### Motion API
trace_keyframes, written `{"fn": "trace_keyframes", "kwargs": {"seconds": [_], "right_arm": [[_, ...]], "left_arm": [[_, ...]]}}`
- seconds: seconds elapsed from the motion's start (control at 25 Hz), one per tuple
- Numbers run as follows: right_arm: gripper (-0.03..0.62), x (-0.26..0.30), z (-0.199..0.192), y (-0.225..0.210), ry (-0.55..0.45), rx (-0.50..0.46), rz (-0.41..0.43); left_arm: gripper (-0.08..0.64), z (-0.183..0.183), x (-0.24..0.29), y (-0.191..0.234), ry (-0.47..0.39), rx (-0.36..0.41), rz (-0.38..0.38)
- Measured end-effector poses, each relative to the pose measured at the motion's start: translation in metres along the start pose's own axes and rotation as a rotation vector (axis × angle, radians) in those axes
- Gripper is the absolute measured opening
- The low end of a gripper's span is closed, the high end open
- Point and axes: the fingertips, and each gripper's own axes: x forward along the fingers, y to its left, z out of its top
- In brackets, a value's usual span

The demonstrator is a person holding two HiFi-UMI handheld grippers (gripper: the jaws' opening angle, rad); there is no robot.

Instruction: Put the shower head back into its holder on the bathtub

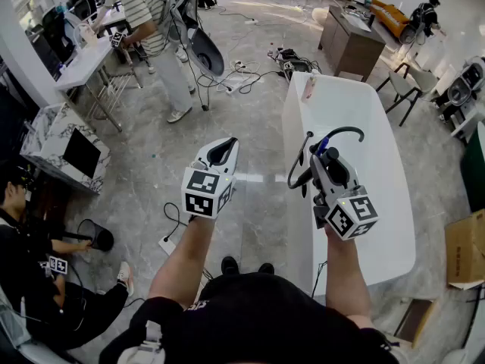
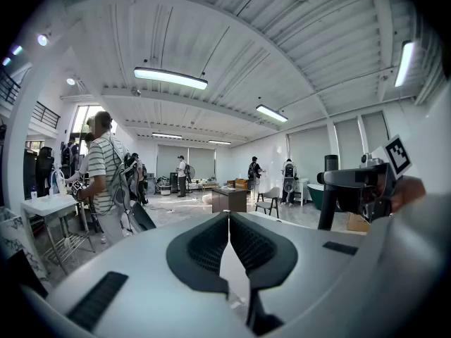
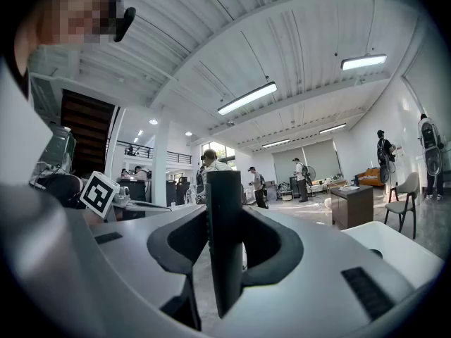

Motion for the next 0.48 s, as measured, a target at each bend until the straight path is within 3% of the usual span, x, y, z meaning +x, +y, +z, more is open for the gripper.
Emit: {"fn": "trace_keyframes", "kwargs": {"seconds": [0.48], "right_arm": [[0.143, 0.015, 0.002, 0.027, 0.002, 0.008, -0.003]], "left_arm": [[0.021, -0.001, -0.017, 0.022, -0.004, 0.000, -0.015]]}}
